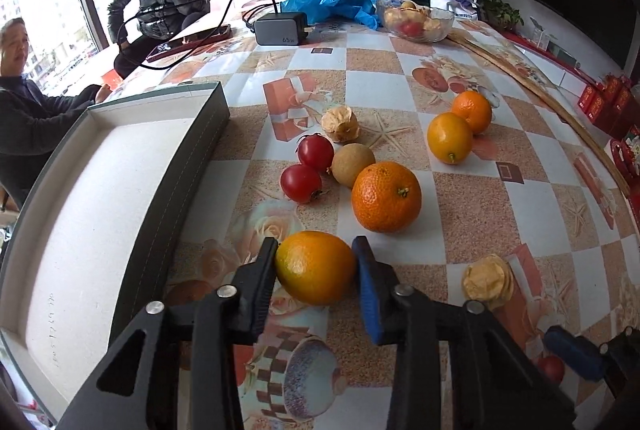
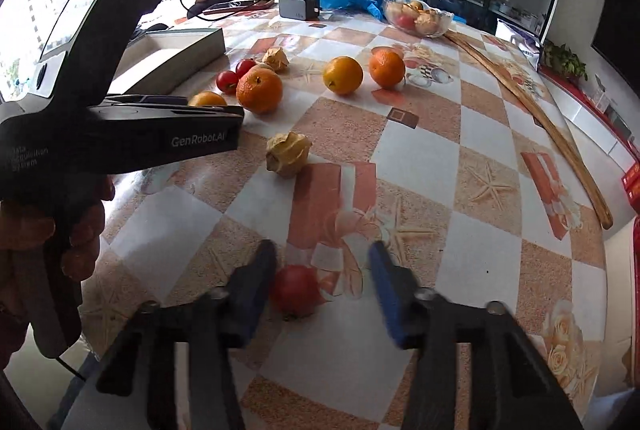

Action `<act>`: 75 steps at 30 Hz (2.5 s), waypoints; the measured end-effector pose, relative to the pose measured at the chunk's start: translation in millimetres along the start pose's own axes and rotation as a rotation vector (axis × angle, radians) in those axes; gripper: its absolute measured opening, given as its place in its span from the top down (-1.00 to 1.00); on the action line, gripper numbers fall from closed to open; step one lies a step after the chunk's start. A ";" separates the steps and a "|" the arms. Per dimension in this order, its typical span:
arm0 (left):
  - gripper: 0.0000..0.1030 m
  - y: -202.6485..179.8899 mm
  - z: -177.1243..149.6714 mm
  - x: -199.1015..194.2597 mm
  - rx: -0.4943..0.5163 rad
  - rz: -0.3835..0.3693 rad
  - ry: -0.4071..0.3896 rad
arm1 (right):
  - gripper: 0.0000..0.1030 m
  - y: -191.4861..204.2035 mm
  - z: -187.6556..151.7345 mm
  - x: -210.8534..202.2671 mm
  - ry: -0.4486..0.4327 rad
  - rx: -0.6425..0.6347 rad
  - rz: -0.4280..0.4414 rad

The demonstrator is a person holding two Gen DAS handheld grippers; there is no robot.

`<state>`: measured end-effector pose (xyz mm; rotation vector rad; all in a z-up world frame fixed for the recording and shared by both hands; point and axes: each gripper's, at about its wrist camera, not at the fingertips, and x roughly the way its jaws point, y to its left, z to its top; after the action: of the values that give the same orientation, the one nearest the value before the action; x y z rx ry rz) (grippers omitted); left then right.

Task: Organize fruits
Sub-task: 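Grasp the large orange with the left tool while the right tool grasps a red apple, then carry the orange with the left tool while the right tool carries the apple over the white tray, then open the left tool to drop the orange while the right tool releases the apple in the tray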

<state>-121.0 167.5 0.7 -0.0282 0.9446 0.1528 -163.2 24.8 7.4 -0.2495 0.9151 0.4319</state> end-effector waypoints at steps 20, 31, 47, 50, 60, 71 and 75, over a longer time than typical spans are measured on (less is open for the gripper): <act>0.21 90.1 -7.4 -100.4 -0.088 -0.011 -0.118 | 0.59 -6.7 67.5 -18.1 0.090 0.212 0.316; 0.21 180.5 -20.6 -90.7 -0.247 0.132 -0.060 | 0.59 91.0 134.8 2.1 0.126 0.094 0.442; 0.21 209.6 -28.2 -50.2 -0.254 0.153 0.012 | 0.59 170.6 169.4 50.8 0.188 -0.004 0.480; 0.21 212.4 -30.6 -41.8 -0.249 0.148 0.023 | 0.59 175.6 164.1 61.4 0.214 -0.003 0.475; -0.02 219.7 -38.9 -39.0 -0.265 0.161 -0.019 | 0.53 185.8 154.9 68.9 0.219 -0.054 0.437; -0.61 194.9 -20.6 -74.2 -0.224 0.116 -0.096 | -0.73 122.7 169.8 20.0 0.029 0.033 0.365; -0.61 155.3 -9.6 -83.5 -0.152 0.046 -0.108 | -0.73 50.3 166.2 24.5 0.029 0.157 0.248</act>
<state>-199.0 310.3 69.2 -0.1370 0.8242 0.2657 -55.5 139.9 84.3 0.0018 1.0074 0.5829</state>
